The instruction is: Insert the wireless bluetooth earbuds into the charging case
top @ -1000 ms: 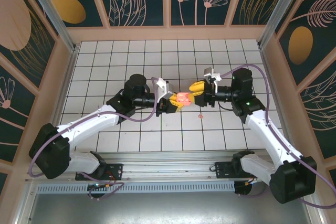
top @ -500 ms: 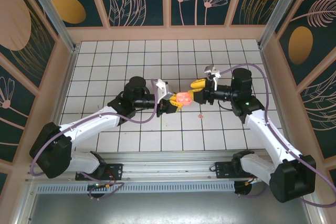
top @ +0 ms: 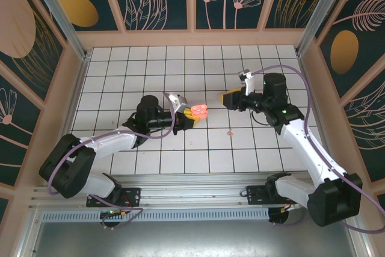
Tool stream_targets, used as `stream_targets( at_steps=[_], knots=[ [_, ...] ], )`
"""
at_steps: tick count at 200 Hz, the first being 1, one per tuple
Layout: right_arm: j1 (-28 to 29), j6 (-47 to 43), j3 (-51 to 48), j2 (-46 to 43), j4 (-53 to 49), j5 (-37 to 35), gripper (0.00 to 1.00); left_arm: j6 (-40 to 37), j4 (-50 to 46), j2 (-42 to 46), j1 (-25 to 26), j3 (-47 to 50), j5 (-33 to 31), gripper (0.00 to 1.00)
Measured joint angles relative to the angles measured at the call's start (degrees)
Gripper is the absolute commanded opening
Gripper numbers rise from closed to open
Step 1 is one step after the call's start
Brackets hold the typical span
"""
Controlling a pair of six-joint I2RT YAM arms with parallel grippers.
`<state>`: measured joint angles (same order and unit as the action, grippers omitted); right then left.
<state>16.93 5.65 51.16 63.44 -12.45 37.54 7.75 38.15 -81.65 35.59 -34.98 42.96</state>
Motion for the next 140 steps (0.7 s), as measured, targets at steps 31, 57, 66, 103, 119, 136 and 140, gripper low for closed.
stream_targets(
  at_steps=[31,57,66,103,119,136,140],
  knots=[
    [0.0,2.89,0.42,2.51,-7.82,-6.4,0.47,2.71,4.81,-1.27,-0.26,2.69,-0.76,0.21],
    [0.0,5.2,0.39,3.28,-13.38,-10.29,0.46,5.2,8.87,-2.64,-0.24,4.28,-1.05,0.21],
    [0.0,6.08,0.22,3.37,-14.64,-11.41,0.45,5.75,9.51,-2.93,-0.24,4.68,-1.07,0.21],
    [0.42,8.85,-2.54,5.75,-18.36,-14.19,0.43,6.34,9.75,-3.06,-0.24,4.83,-1.46,0.2],
    [1.05,9.38,-3.39,8.09,-20.09,-15.23,0.42,6.38,9.79,-3.06,-0.24,4.83,-1.51,0.2],
    [1.68,9.75,-3.5,10.75,-21.49,-16.35,0.41,6.38,9.79,-3.06,-0.24,4.83,-1.51,0.21],
    [1.84,9.75,-3.5,11.45,-21.55,-16.57,0.41,6.38,9.79,-3.06,-0.24,4.83,-1.51,0.21]
  ],
)
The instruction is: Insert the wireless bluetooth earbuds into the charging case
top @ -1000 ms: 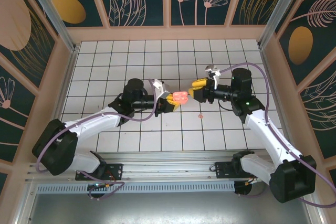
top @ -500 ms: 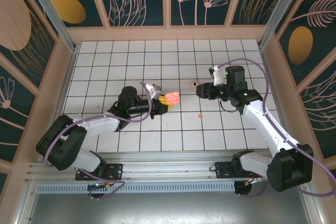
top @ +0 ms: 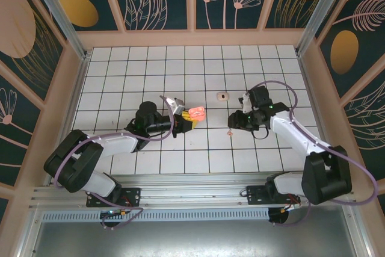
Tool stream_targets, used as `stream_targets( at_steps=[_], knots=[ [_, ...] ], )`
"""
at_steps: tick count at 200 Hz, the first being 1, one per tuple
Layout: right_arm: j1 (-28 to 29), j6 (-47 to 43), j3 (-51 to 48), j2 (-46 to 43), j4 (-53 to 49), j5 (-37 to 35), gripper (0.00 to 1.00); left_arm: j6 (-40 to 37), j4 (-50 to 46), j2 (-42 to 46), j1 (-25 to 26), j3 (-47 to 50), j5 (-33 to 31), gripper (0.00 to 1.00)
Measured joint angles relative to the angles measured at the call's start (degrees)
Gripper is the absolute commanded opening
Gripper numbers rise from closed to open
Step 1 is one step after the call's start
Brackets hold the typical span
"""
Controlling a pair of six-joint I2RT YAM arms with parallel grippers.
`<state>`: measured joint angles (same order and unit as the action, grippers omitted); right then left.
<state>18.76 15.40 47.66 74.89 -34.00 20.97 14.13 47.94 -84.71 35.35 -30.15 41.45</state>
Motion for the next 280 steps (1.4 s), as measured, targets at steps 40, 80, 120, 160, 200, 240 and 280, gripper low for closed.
stream_targets(
  at_steps=[40,80,120,160,200,240,280],
  knots=[
    [1.31,0.22,0.0,6.01,-0.11,-1.57,0.44,-0.55,-0.92,0.02,-0.02,-0.07,-0.24,0.21],
    [2.38,0.76,-0.7,9.35,0.81,-1.73,0.43,-0.94,-1.97,0.02,0.0,-0.26,-0.2,0.21],
    [3.39,1.55,-0.96,11.23,2.32,-1.09,0.42,-0.98,-2.16,0.02,0.0,-0.37,-0.2,0.21],
    [3.69,1.75,-0.96,12.55,3.85,-0.28,0.41,-1.01,-2.51,0.02,0.0,-0.39,-0.2,0.21],
    [4.04,2.62,-0.96,12.66,6.21,2.47,0.41,-1.05,-3.23,0.02,-0.02,-0.63,-0.2,0.21],
    [4.22,1.75,0.83,12.52,5.97,1.97,0.47,-1.25,-3.78,0.2,0.0,-1.18,-0.22,0.21],
    [3.82,-0.76,5.64,12.66,4.9,-0.63,0.47,-1.68,-4.59,1.07,0.0,-1.38,-0.2,0.21]
  ],
)
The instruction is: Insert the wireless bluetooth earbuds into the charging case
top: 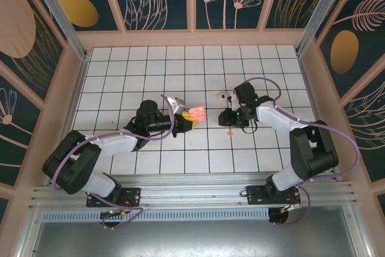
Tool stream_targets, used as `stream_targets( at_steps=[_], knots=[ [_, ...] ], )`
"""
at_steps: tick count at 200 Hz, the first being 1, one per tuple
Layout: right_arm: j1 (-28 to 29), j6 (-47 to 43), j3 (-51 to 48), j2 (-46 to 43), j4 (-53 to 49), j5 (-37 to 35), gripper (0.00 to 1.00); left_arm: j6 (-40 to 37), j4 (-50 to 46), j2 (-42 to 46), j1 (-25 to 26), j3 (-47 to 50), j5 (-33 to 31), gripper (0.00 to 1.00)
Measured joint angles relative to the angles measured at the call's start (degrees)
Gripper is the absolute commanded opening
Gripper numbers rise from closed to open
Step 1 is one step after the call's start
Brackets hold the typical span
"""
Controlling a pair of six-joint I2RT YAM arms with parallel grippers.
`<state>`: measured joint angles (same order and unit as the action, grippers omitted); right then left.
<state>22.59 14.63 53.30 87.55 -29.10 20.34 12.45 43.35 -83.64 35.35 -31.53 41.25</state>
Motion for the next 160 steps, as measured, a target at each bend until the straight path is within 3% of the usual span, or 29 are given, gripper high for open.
stream_targets(
  at_steps=[62,160],
  knots=[
    [-0.11,-2.47,1.44,7.34,0.2,0.15,0.47,-0.2,-0.33,0.07,0.0,0.0,0.0,0.21],
    [-0.11,-5.33,1.73,9.42,-3.21,-3.63,0.46,-0.11,-0.07,-1.01,-0.02,-0.22,0.26,0.2]
  ],
)
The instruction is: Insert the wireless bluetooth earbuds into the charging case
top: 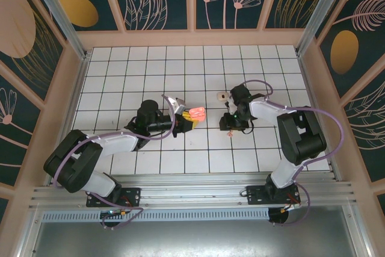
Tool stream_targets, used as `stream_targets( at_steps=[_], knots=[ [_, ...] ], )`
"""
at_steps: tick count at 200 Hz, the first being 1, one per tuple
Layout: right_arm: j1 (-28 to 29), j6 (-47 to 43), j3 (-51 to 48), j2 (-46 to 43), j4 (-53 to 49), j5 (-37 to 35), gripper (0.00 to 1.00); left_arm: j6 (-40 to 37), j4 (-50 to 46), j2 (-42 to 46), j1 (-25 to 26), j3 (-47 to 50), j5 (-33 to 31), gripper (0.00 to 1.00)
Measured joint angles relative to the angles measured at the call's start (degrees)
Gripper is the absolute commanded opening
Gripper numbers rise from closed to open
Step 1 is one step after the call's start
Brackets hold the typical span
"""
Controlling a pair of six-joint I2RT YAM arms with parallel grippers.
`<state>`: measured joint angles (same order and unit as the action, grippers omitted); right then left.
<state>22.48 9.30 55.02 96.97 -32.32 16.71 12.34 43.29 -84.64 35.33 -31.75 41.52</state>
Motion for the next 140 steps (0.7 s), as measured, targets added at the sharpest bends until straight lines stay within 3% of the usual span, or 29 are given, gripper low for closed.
stream_targets(
  at_steps=[140],
  knots=[
    [4.63,1.49,0.52,-0.07,-9.84,1.01,0.44,-0.04,-0.31,-0.15,0.02,-0.63,-0.02,0.2]
  ],
)
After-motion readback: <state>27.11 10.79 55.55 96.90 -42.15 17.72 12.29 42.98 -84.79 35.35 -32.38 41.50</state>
